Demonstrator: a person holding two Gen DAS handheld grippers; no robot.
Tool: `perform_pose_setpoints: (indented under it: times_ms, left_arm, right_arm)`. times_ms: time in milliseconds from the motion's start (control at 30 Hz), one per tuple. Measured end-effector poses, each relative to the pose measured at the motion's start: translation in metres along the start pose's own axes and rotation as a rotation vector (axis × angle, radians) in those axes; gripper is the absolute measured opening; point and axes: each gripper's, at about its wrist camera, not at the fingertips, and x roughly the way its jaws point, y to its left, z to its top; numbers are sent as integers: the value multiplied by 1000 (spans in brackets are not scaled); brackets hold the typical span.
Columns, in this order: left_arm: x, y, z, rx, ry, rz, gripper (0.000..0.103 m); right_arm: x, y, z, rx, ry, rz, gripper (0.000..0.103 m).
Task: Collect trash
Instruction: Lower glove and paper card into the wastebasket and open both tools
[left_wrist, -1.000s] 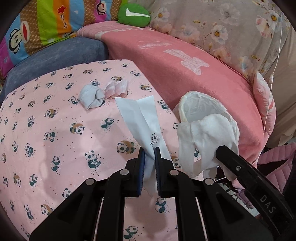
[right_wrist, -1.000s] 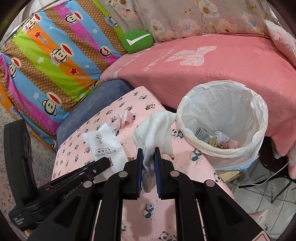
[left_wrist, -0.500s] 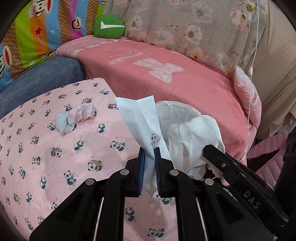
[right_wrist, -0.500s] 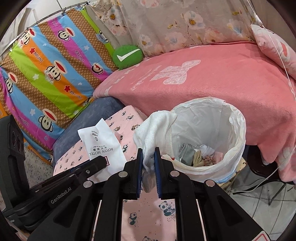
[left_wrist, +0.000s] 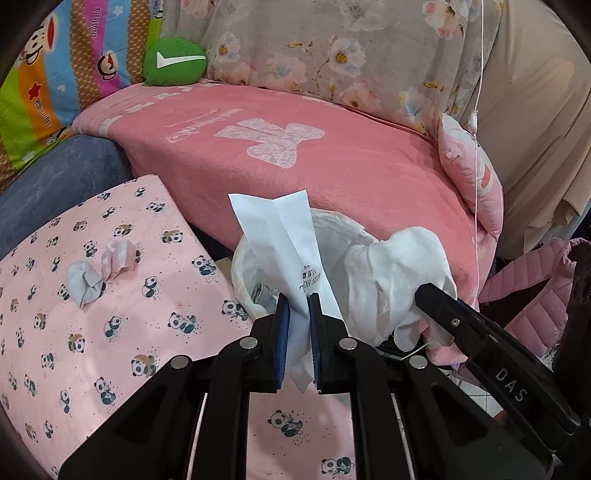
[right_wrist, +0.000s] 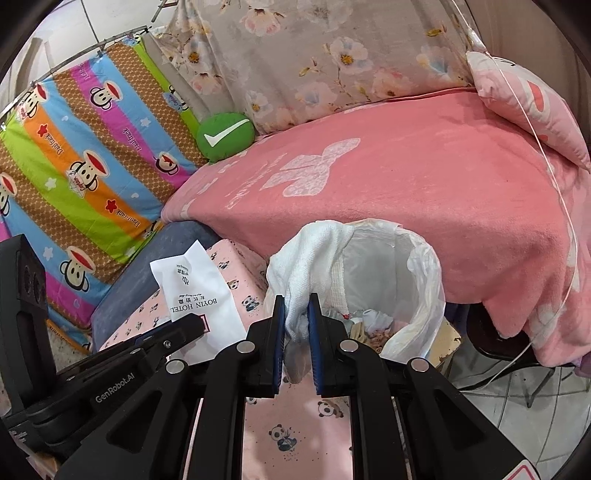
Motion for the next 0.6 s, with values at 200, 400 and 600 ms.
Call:
perform_pose_setpoints:
  times_ms: [200,400,600]
  left_arm:
    - [15,-11,8,31,15,-13,11]
    - [32,-22,17,71,29,-27,11]
    - [45,-27,24,99,40,-50,12]
  right_arm:
    - [4,-19,9,19,-4,-21,13]
    - [15,-32,16,30,2,-43,13]
    - [26,-41,20,39,6,-59,13]
